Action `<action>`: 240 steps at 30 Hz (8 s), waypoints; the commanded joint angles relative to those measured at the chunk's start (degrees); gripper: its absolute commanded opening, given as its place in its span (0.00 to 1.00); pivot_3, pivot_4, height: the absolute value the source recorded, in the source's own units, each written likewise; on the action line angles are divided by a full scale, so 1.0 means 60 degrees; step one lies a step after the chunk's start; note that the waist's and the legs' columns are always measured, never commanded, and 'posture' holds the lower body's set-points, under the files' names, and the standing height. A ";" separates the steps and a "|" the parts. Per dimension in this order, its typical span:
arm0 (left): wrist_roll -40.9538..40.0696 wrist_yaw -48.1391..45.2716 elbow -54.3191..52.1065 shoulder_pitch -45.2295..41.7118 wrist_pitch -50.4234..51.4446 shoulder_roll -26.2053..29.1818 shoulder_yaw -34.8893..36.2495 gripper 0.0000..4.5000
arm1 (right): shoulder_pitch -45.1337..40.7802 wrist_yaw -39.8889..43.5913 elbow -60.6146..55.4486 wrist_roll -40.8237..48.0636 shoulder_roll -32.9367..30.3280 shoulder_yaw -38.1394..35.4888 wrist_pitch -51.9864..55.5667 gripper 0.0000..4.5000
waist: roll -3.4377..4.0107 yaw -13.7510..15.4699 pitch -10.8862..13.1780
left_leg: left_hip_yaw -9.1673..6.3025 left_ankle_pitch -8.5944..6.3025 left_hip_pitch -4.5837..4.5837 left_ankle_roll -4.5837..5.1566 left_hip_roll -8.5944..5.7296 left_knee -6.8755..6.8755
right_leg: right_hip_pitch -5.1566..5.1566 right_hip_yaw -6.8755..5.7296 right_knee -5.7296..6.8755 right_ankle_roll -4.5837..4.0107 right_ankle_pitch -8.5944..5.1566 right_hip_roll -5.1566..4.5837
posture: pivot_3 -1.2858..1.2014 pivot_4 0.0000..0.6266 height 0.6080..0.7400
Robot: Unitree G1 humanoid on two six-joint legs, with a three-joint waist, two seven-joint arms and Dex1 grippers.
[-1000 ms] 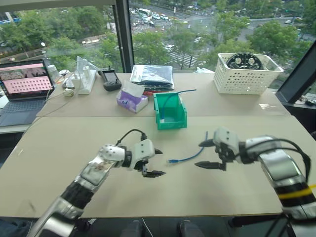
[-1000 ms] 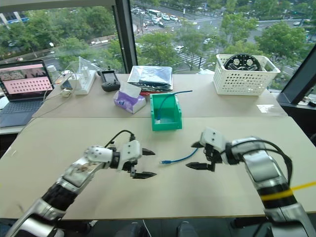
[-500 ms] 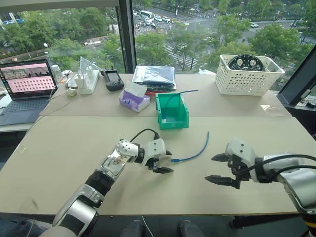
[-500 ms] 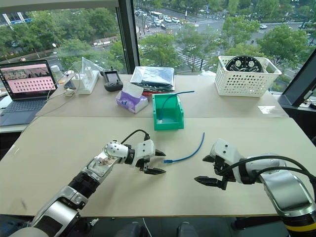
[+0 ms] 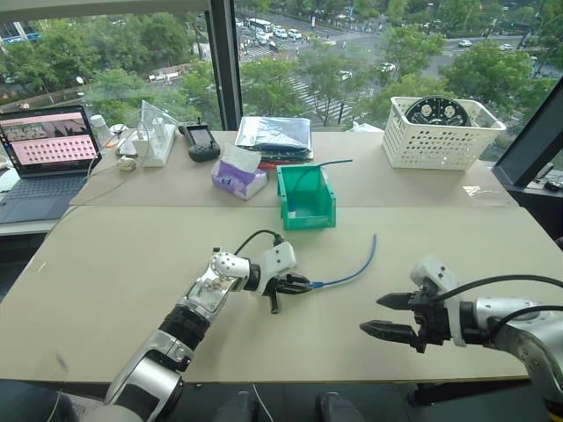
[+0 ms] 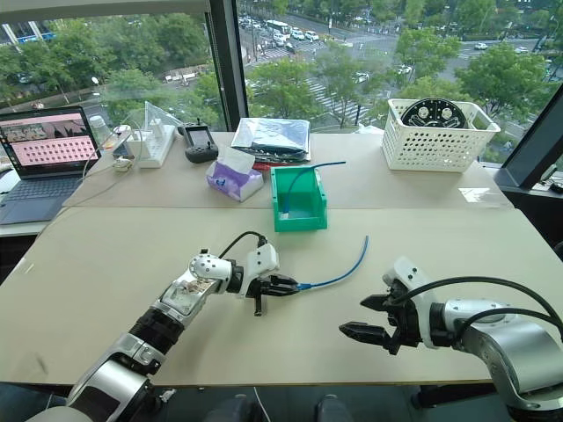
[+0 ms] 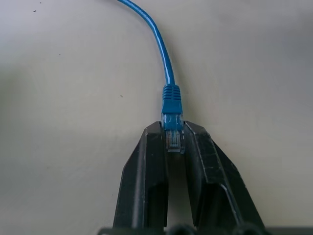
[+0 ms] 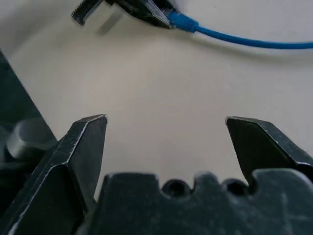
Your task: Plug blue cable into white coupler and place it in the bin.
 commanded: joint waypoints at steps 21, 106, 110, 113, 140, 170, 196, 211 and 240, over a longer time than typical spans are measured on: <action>-0.1056 0.1418 -0.2357 -0.0302 0.1548 -0.0888 0.0578 0.02 | -0.3456 -0.7361 0.1620 0.5104 0.4864 -0.4728 0.3076 1.00 | 0.0036 -0.0243 -0.0012 | 0.0005 0.0000 0.0002 0.0002 -0.0016 -0.0016 | -0.0006 0.0005 -0.0002 -0.0045 0.0040 -0.0002 | 0.52 0.24 1.00; -0.1279 0.1146 -0.1954 0.0227 0.1513 0.1462 0.1645 0.16 | -0.4883 -0.6779 0.3723 0.4690 0.1083 0.0316 -0.1961 0.00 | 0.0033 -0.0225 -0.0004 | 0.0038 -0.0019 -0.0045 0.0036 -0.0012 -0.0104 | -0.0021 0.0005 -0.0156 -0.0043 0.0083 -0.0010 | 0.52 0.24 1.00; -0.0937 0.1181 -0.2017 -0.0415 0.2499 0.1072 0.0740 0.16 | -0.4712 -0.6697 0.3087 0.4044 0.1023 0.0776 -0.2102 0.00 | 0.0033 -0.0273 -0.0004 | 0.0039 -0.0034 -0.0046 0.0059 -0.0008 -0.0105 | -0.0023 0.0007 -0.0151 -0.0038 0.0082 -0.0007 | 0.52 0.24 1.00; -0.0219 0.1760 -0.1872 -0.0739 0.3219 0.0888 0.0072 0.16 | -0.4618 -0.6785 0.2685 0.3754 0.1109 0.0928 -0.2161 0.00 | 0.0032 -0.0263 -0.0004 | 0.0035 -0.0034 -0.0052 0.0060 -0.0016 -0.0104 | -0.0032 0.0005 -0.0151 -0.0037 0.0081 -0.0006 | 0.52 0.24 1.00; -0.0240 0.3656 -0.2887 -0.1024 0.7036 -0.0772 -0.0208 0.16 | -0.2718 -0.7905 0.1393 0.3461 0.2644 0.1881 -0.1629 0.00 | 0.0033 -0.0239 -0.0004 | 0.0027 -0.0033 -0.0044 0.0058 -0.0016 -0.0089 | -0.0031 0.0009 -0.0135 -0.0035 0.0082 -0.0003 | 0.52 0.24 1.00; -0.0618 0.4556 -0.3259 -0.1065 0.7486 -0.1596 -0.0169 0.16 | -0.2879 -0.6779 0.1442 0.2702 0.2504 0.2980 -0.0772 0.00 | 0.0034 -0.0208 -0.0009 | 0.0029 -0.0032 0.0001 0.0056 -0.0020 -0.0086 | 0.0009 0.0011 -0.0130 -0.0036 0.0082 -0.0004 | 0.52 0.24 1.00; -0.0655 0.4812 -0.3431 -0.1018 0.7631 -0.1607 -0.0010 0.16 | -0.2002 -0.4727 0.2388 0.0625 0.1611 0.4645 -0.1243 0.00 | 0.0030 -0.0197 -0.0055 | 0.0029 -0.0032 0.0026 0.0055 -0.0023 -0.0082 | 0.0037 0.0010 -0.0133 -0.0029 0.0077 -0.0006 | 0.52 0.24 1.00; -0.0827 0.4667 -0.3738 -0.0721 0.7414 -0.1349 0.0160 0.42 | -0.2523 -0.4349 0.2892 0.0910 0.2510 0.2235 -0.1951 0.00 | -0.0002 -0.0221 -0.0135 | 0.0028 -0.0034 0.0081 0.0054 -0.0008 -0.0089 | 0.0078 0.0013 -0.0133 -0.0015 0.0057 0.0005 | 0.52 0.24 1.00; -0.1321 0.5236 -0.5761 0.1497 0.4874 0.0190 0.1994 1.00 | -1.1789 -0.1579 1.5712 -0.3690 0.2358 0.3163 -0.9928 0.37 | 0.0020 -0.0433 -0.0092 | 0.0037 -0.0027 0.0011 0.0028 -0.0028 -0.0125 | -0.0023 0.0024 -0.0033 -0.0065 0.0074 -0.0018 | 0.52 0.24 1.00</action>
